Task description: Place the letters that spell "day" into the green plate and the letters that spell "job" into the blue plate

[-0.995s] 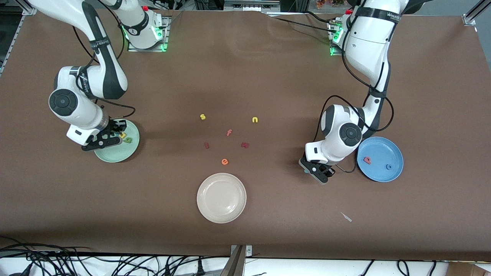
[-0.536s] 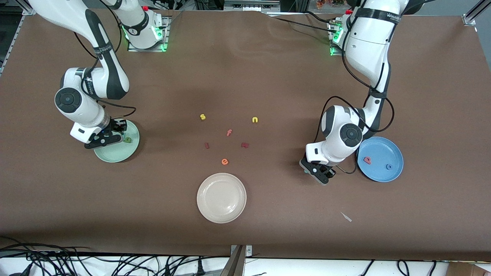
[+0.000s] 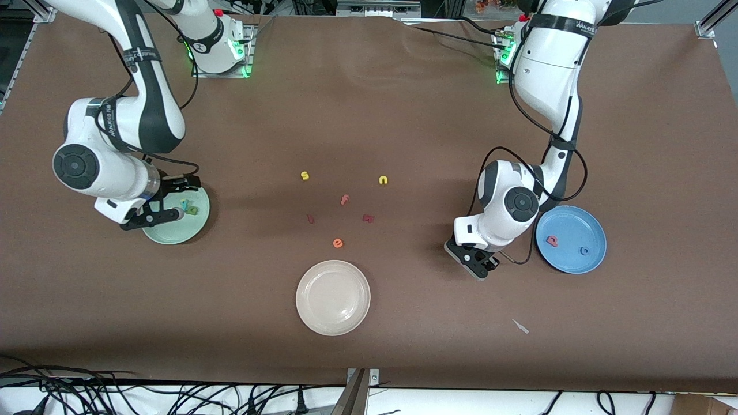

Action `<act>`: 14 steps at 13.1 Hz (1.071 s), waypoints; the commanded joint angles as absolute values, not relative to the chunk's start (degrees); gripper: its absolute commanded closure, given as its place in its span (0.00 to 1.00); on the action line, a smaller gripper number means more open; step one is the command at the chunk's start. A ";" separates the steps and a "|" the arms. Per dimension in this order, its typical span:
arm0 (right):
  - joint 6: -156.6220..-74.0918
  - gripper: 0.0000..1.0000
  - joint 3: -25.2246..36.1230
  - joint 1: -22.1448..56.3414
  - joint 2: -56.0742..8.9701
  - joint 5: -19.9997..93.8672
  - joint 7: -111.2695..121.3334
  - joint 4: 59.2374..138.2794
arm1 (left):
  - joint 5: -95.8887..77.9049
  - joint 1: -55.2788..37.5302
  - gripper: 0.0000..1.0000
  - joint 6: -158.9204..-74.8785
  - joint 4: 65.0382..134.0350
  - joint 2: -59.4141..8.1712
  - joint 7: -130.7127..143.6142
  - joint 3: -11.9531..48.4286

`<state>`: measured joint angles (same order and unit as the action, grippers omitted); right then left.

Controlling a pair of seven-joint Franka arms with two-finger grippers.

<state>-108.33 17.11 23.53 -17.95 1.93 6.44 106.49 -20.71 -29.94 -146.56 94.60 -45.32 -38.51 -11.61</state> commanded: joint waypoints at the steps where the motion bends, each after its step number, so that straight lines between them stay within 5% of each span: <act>1: -98.04 0.00 17.14 26.36 -17.58 2.64 1.25 100.05 | -21.27 -30.59 0.35 -146.87 93.25 -46.41 -38.58 -12.39; 4: -89.32 0.00 17.05 27.77 -16.97 1.94 0.44 95.02 | -21.18 -30.50 0.40 -146.87 93.25 -46.32 -38.76 -12.39; 10: -89.38 0.00 3.72 16.29 -4.86 -0.35 0.88 98.17 | -21.09 -30.41 1.00 -146.87 93.34 -46.23 -39.02 -12.48; 14: -89.65 0.00 1.23 10.39 -0.28 -0.97 1.67 97.38 | -20.66 -28.32 1.00 -145.21 95.52 -41.07 -41.39 -14.06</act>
<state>-89.27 3.09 14.24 -3.32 -0.35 1.01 95.57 -20.71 -29.85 -146.67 94.03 -45.06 -38.85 -13.38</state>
